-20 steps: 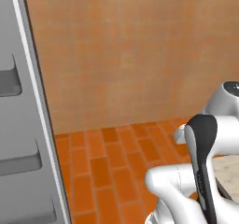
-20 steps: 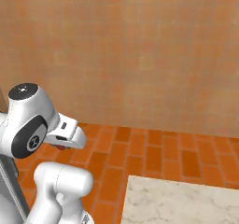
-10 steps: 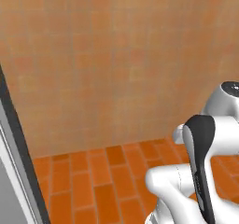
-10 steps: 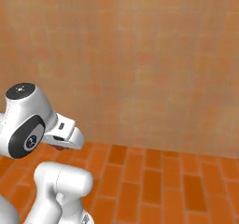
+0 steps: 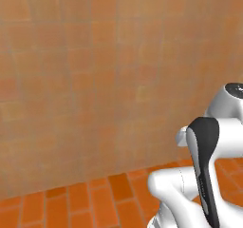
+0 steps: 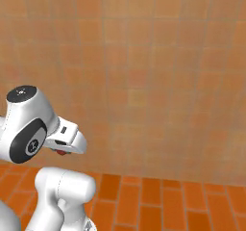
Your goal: Take the strawberry from the fridge and place it on top of the pancake, located on the dining counter.
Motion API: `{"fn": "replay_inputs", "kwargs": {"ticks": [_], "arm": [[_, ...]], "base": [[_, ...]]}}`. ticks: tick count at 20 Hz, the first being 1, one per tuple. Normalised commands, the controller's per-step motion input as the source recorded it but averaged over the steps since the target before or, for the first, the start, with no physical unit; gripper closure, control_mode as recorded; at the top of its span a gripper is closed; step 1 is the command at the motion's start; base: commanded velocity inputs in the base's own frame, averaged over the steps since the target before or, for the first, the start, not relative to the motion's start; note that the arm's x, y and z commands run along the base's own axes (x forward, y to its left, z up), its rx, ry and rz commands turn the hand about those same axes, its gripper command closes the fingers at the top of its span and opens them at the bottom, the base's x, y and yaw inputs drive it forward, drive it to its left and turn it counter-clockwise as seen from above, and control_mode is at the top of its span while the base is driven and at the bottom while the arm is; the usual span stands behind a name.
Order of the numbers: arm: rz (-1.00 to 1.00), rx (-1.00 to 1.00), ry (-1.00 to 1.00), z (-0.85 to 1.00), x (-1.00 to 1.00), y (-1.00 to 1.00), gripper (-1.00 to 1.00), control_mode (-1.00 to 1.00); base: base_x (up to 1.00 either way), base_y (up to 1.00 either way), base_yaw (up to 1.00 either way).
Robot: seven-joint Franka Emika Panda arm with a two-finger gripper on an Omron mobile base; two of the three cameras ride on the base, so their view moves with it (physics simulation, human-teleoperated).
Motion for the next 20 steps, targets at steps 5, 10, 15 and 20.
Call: {"fn": "replay_inputs", "kwargs": {"ticks": [5,10,15,20], "arm": [[0.00,0.00,0.00,0.00,0.00,0.00,1.00,1.00],[0.00,0.00,0.00,0.00,0.00,0.00,1.00,1.00],[0.00,0.00,0.00,0.00,0.00,0.00,1.00,1.00],[0.00,0.00,0.00,0.00,0.00,0.00,1.00,1.00]], "base": [[0.88,-0.26,-0.49],[0.66,-0.24,-0.63],[0.54,-0.07,-0.72],[0.24,0.00,-0.85]]}}
